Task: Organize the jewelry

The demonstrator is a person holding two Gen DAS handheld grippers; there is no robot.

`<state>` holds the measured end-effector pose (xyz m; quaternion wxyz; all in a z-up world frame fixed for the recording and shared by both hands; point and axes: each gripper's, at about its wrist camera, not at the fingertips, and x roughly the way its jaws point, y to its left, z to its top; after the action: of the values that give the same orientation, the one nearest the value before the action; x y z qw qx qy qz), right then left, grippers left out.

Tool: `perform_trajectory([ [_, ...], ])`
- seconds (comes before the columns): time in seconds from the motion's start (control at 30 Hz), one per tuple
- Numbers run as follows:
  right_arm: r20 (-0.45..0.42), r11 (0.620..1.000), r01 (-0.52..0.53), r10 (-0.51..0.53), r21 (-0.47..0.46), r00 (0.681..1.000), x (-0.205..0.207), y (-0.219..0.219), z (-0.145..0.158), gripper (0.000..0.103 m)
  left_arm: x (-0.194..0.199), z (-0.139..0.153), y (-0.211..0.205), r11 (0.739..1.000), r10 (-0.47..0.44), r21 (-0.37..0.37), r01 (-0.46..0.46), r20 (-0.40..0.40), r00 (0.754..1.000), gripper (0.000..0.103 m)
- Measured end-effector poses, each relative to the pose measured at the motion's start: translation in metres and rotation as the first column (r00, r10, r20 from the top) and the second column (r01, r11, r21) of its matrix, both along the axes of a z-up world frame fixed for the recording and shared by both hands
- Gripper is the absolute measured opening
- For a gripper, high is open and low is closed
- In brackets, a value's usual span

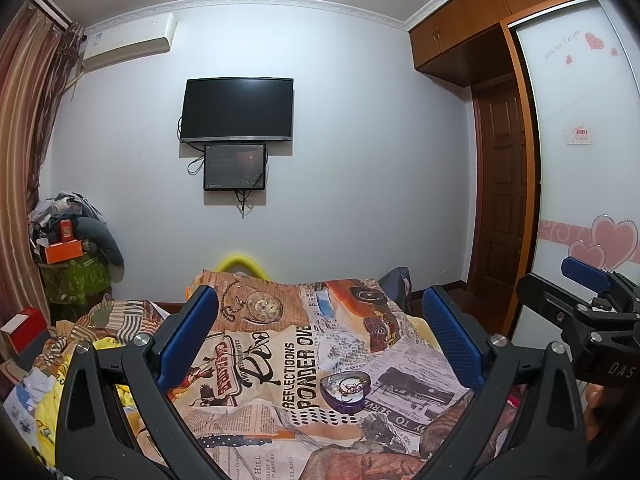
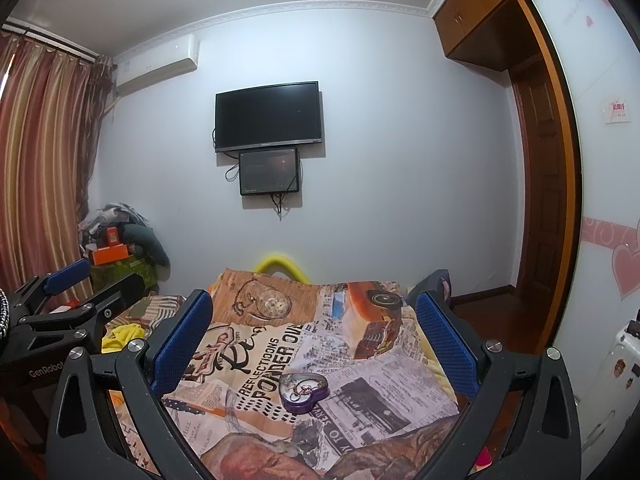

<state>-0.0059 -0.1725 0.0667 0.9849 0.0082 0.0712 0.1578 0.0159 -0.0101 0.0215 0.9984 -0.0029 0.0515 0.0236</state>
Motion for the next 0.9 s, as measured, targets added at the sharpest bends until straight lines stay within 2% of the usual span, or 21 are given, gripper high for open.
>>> perform_trajectory([
  [0.9, -0.004, 1.0, -0.004, 0.004, -0.004, 1.0, 0.0008, 0.0033, 0.0006, 0.101, 0.0014, -0.0037, -0.0007, 1.0, -0.004, -0.012, 0.004, -0.008, 1.0, 0.103],
])
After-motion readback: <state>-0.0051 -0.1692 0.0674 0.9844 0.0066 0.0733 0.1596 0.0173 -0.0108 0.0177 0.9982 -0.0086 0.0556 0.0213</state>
